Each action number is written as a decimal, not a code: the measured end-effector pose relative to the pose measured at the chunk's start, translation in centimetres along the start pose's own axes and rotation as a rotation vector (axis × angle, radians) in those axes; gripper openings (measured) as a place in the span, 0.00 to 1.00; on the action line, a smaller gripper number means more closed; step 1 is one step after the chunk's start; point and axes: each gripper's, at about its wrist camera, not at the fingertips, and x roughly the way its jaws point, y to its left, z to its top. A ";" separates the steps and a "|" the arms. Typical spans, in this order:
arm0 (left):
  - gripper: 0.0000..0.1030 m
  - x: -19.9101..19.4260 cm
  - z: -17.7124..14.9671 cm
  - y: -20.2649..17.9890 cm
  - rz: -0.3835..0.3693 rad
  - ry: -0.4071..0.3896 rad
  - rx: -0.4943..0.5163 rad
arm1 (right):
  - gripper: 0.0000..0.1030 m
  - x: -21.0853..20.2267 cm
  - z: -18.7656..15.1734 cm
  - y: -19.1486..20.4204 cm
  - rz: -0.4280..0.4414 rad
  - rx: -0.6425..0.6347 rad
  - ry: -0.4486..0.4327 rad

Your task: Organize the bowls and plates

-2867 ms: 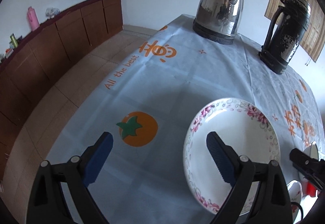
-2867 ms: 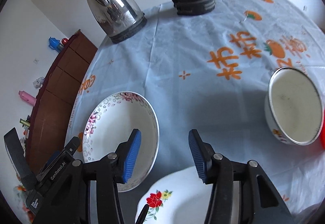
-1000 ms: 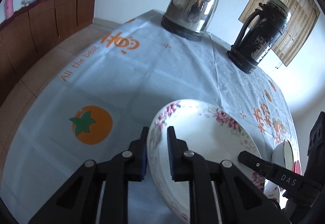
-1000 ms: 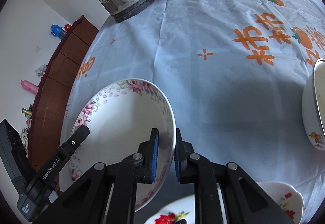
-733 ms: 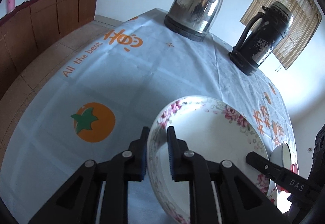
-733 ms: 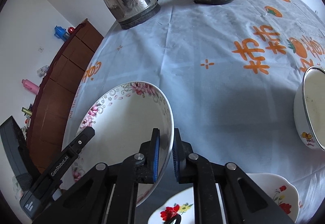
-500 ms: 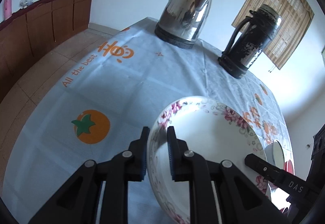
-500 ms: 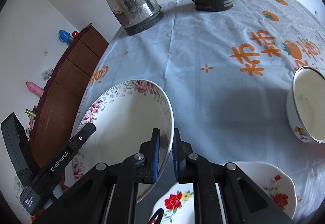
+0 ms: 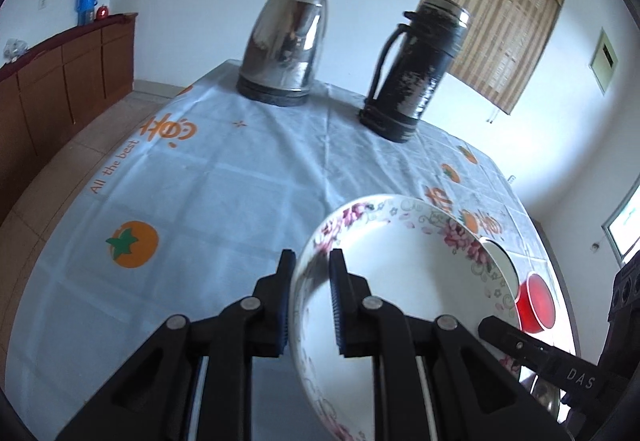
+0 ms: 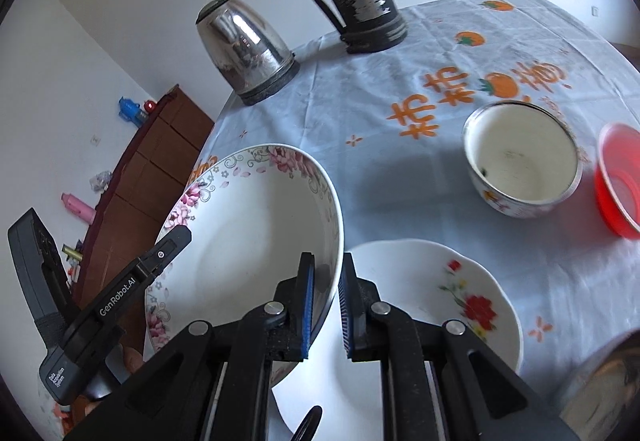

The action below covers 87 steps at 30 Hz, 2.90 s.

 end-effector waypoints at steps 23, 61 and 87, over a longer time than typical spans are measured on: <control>0.14 -1.7 -6.9 -6.5 -0.010 0.045 0.100 | 0.12 -5.9 -6.5 -7.3 -0.041 0.064 -0.065; 0.15 0.8 -9.3 -6.5 0.048 0.095 0.107 | 0.15 -4.4 -6.9 -6.7 -0.216 -0.097 -0.011; 0.15 0.3 -8.9 -6.5 0.173 0.011 0.165 | 0.25 -2.5 -6.3 -4.0 -0.377 -0.243 0.084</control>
